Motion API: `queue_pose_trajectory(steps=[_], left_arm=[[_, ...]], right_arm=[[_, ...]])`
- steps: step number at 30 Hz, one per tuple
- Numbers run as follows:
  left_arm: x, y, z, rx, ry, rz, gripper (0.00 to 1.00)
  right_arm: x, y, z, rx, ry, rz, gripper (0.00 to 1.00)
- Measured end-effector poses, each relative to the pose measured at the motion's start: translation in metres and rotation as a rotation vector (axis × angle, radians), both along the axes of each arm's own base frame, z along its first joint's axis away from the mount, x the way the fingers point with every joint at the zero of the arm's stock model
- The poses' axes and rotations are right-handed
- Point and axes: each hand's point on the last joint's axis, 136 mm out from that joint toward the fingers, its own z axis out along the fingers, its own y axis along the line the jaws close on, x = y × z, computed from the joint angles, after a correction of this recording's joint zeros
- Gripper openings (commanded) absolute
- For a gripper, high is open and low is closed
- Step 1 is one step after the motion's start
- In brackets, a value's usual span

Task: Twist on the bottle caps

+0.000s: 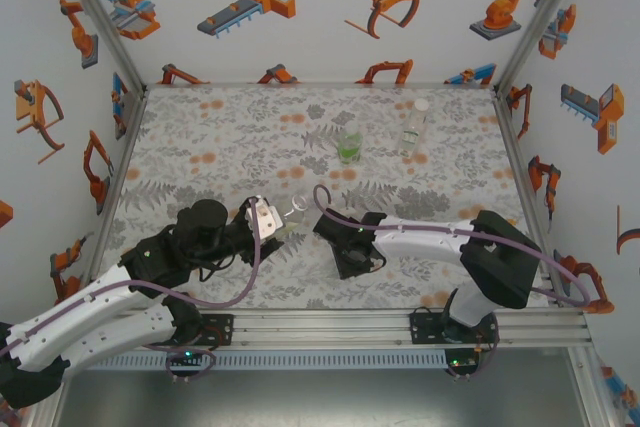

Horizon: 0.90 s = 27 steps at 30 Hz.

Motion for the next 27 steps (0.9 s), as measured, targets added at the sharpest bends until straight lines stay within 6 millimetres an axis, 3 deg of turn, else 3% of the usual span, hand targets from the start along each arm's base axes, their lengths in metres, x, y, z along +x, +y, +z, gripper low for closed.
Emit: queue_pose_trajectory(steps=[6,15,20,27], left_arm=[[0.000,0.000,-0.001,0.003,0.001,0.000,0.00],[0.002,-0.004,-0.001,0.000,0.000,-0.001,0.00],[0.003,-0.005,-0.003,0.006,0.004,-0.001,0.00],[0.004,-0.006,-0.005,0.013,0.009,-0.001,0.00]], right_arm=[[0.006,0.008,0.006,0.085,-0.007,-0.016,0.25],[0.045,0.024,0.009,0.427,-0.006,-0.151,0.25],[0.054,0.019,0.010,0.432,-0.043,-0.173,0.34],[0.059,-0.004,0.013,0.346,-0.124,-0.186,0.43]])
